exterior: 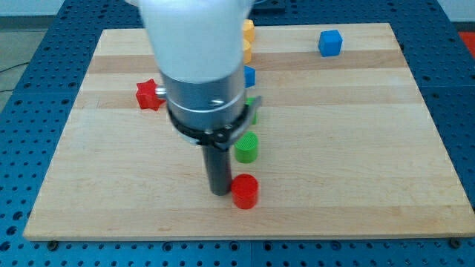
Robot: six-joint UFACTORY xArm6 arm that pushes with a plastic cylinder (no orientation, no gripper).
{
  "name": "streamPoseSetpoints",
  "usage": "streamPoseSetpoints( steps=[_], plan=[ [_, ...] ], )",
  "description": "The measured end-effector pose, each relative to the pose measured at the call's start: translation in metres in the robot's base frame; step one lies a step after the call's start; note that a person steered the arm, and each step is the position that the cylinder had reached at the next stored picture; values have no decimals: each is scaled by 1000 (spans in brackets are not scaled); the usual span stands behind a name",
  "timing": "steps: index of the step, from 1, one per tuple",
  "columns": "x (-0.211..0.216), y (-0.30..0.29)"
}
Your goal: Move the red star bottom diagonally to the blue triangle
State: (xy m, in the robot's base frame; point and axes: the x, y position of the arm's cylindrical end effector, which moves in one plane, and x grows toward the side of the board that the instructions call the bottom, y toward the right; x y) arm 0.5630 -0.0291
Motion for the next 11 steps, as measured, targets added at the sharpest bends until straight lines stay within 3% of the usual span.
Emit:
streamPoseSetpoints(
  steps=[1, 2, 3, 4, 7, 11],
  plan=[
    [-18, -35],
    [-46, -153],
    [-107, -218],
    [-159, -230],
    [-187, -148],
    [-165, -107]
  ],
)
